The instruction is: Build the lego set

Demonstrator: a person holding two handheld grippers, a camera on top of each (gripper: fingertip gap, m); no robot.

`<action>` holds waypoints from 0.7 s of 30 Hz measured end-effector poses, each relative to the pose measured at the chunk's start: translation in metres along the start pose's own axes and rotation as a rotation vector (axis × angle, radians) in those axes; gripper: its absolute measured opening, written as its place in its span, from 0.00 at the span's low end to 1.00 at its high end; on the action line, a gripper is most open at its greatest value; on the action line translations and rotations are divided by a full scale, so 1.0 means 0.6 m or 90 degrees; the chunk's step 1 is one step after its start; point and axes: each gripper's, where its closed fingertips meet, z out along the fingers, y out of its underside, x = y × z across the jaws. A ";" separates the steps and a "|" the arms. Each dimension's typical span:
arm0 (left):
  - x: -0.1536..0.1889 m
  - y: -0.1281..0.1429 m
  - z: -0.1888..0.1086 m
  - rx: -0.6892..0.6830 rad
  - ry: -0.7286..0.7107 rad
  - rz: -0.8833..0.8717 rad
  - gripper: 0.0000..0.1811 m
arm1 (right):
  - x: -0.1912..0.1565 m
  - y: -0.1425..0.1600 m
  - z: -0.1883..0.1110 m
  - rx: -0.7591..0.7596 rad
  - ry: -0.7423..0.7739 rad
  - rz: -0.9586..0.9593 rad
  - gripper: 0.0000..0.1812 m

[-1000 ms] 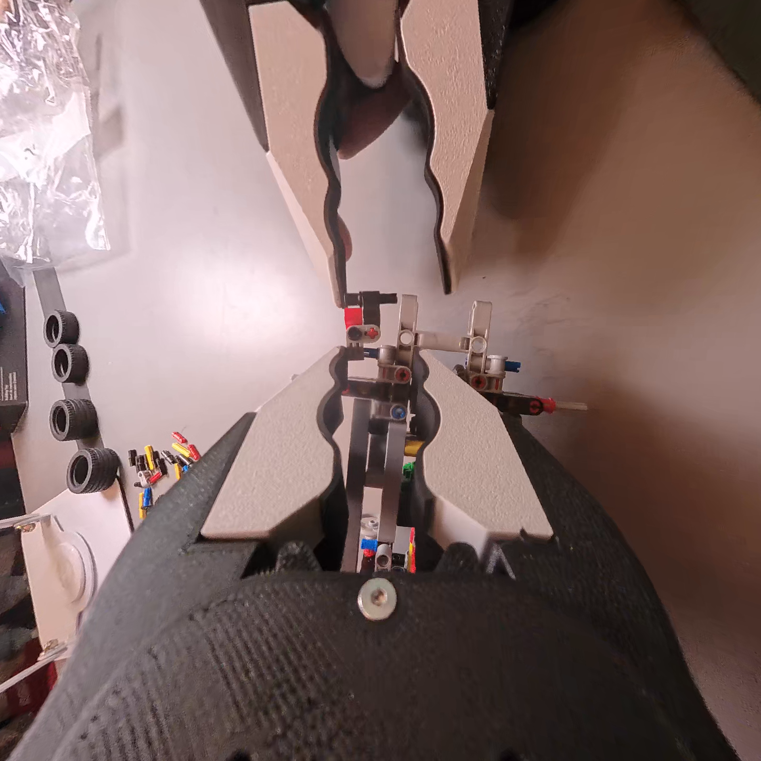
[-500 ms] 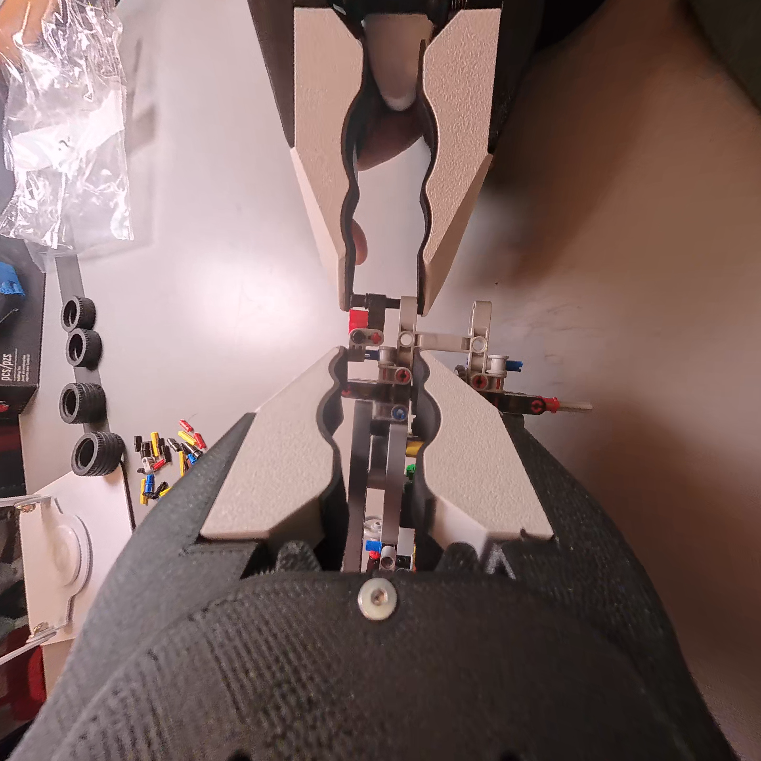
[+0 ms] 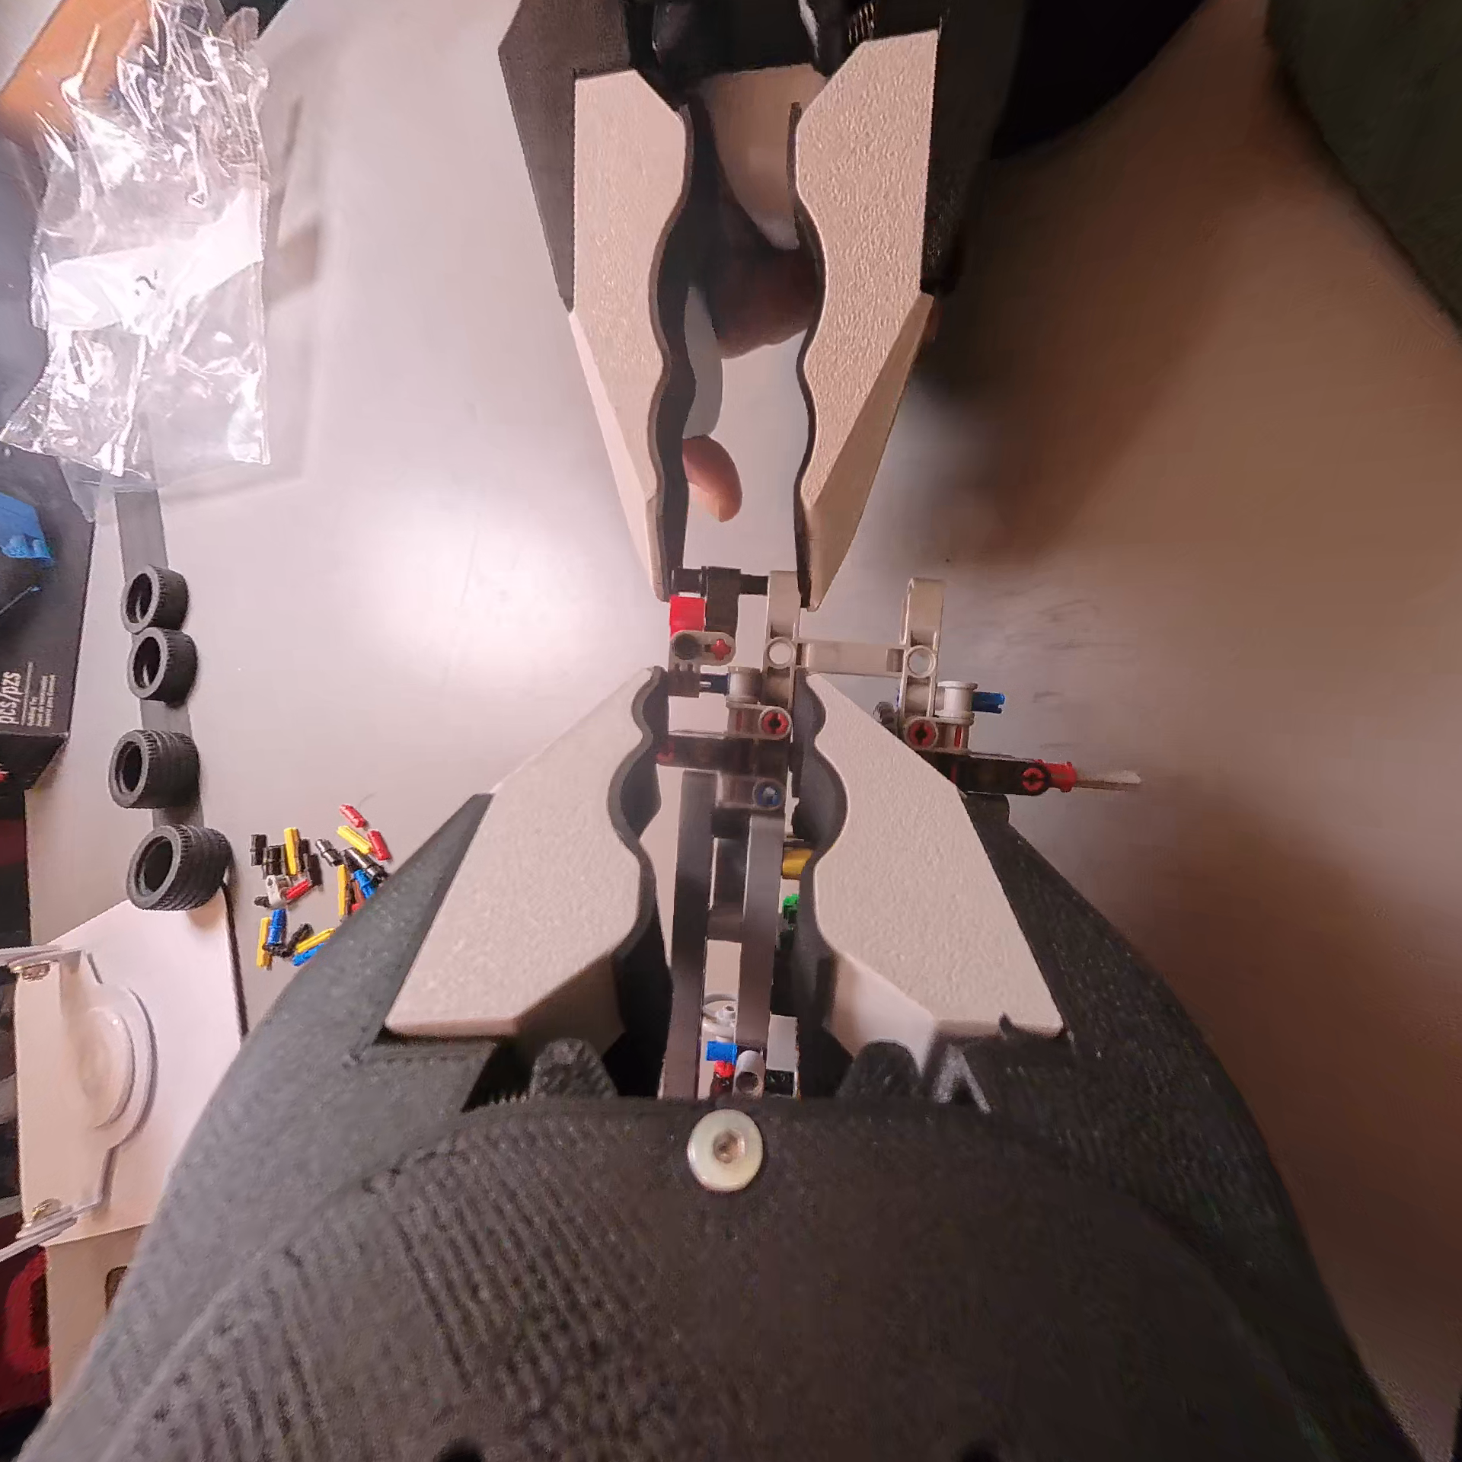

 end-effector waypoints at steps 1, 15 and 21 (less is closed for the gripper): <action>-0.001 -0.001 -0.001 0.002 -0.007 0.004 0.16 | 0.001 -0.001 0.000 0.003 -0.002 0.013 0.15; 0.000 -0.001 -0.002 -0.031 -0.109 0.070 0.16 | -0.003 0.002 -0.002 -0.032 0.013 -0.037 0.15; 0.002 0.003 0.003 -0.062 -0.129 0.085 0.16 | -0.004 0.011 -0.001 -0.059 0.021 -0.039 0.15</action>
